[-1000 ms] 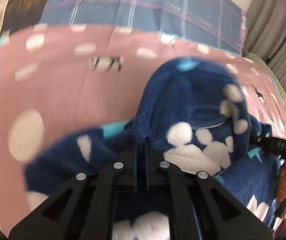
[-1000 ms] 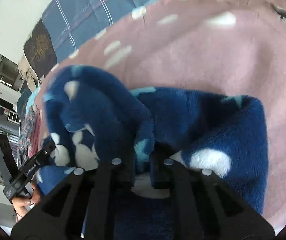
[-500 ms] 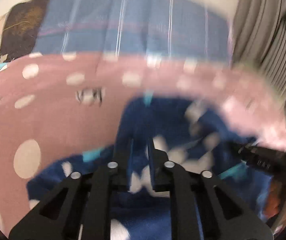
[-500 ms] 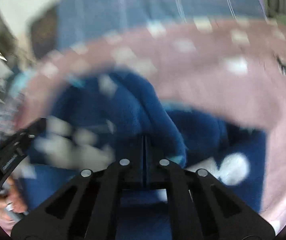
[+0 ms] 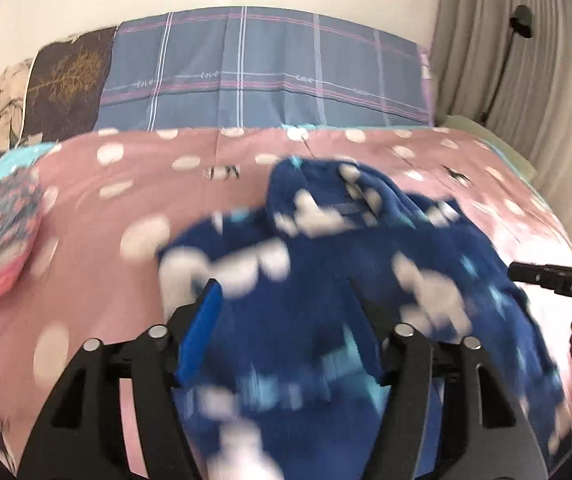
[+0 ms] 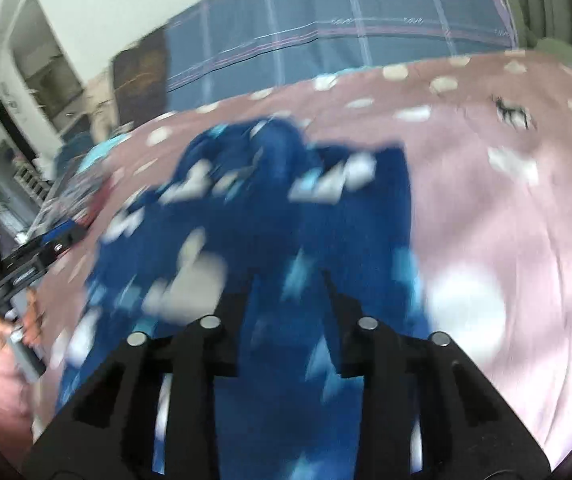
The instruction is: Fold small clothes
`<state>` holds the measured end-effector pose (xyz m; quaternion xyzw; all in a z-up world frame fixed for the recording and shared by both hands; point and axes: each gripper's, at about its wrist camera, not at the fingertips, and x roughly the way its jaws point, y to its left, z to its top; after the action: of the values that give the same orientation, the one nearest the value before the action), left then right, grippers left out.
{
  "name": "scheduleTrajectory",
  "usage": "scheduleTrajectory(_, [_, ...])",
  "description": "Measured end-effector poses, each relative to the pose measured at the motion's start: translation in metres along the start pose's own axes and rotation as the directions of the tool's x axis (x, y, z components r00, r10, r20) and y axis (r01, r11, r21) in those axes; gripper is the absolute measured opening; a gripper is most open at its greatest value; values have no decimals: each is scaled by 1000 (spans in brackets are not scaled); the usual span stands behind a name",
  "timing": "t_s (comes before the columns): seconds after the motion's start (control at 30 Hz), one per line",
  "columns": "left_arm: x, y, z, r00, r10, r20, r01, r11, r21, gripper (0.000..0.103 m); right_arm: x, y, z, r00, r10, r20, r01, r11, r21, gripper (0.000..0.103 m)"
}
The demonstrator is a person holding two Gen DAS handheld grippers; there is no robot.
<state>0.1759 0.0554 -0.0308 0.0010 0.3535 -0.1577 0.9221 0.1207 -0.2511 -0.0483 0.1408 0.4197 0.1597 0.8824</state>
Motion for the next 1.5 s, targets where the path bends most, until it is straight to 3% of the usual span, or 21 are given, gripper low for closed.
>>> scheduleTrajectory(0.1, [-39,-13,-44,1000,-23,-5,23,1000,3,72,-25,18,-59,994,111,-16,-111,994,25,22])
scheduleTrajectory(0.3, [-88,-46,-124,999,12,-33,-9,996,94,73,-56,65,-148,980,186,-66,-188,982,-21,22])
scheduleTrajectory(0.33, [-96,-53,-137,999,15,-42,-10,993,117,73,-62,71,-161,973,217,-82,-220,975,-18,22])
scheduleTrajectory(0.47, [-118,-67,-167,999,7,-37,-1,988,155,73,-63,93,-206,907,379,-185,-376,925,53,22])
scheduleTrajectory(0.57, [-132,-69,-184,1000,17,-20,-15,991,134,73,-60,108,-231,900,370,-231,-372,927,34,25])
scheduleTrajectory(0.63, [-142,-64,-195,999,35,-10,-34,995,99,77,-51,118,-239,884,391,-257,-396,917,35,29])
scheduleTrajectory(0.7, [-151,-57,-204,999,44,-3,-43,997,60,83,-38,127,-243,867,412,-281,-415,908,49,42])
scheduleTrajectory(0.73, [-157,-52,-209,999,51,1,-51,998,38,83,-33,129,-245,863,416,-288,-420,906,50,41])
scheduleTrajectory(0.77, [-161,-48,-212,998,61,2,-61,998,24,83,-26,132,-247,868,398,-295,-401,915,55,33])
scheduleTrajectory(0.8, [-166,-42,-216,997,81,3,-81,997,7,83,-24,134,-247,878,376,-296,-375,925,63,4])
scheduleTrajectory(0.87, [-174,-32,-222,994,111,3,-111,994,-23,83,-36,138,-246,886,373,-274,-373,926,57,5])
scheduleTrajectory(1.0, [-192,-11,-232,994,109,10,-107,990,-93,87,-103,142,-240,954,265,-139,-281,954,-109,5])
scheduleTrajectory(1.13, [-185,0,-247,995,96,-39,-100,986,-134,89,-98,112,-246,972,172,-160,-184,981,-59,5])
scheduleTrajectory(1.27, [-163,3,-268,989,46,-144,-69,985,-157,89,-82,96,-263,960,193,-201,-193,981,19,14])
scheduleTrajectory(1.33, [-161,4,-276,987,32,-156,-59,984,-170,89,-95,92,-262,956,234,-177,-234,972,21,28])
scheduleTrajectory(1.37, [-161,5,-277,988,27,-152,-53,984,-172,89,-107,88,-259,960,242,-142,-242,970,19,39])
scheduleTrajectory(1.4, [-163,6,-278,989,21,-149,-47,984,-173,87,-125,77,-255,972,219,-88,-218,976,19,42])
scheduleTrajectory(1.47, [-163,5,-280,989,-4,-147,-22,985,-169,73,-146,56,-246,988,155,-24,-153,987,55,43])
scheduleTrajectory(1.5, [-164,3,-281,989,-24,-148,0,987,-163,61,-160,37,-244,993,114,12,-115,988,103,46])
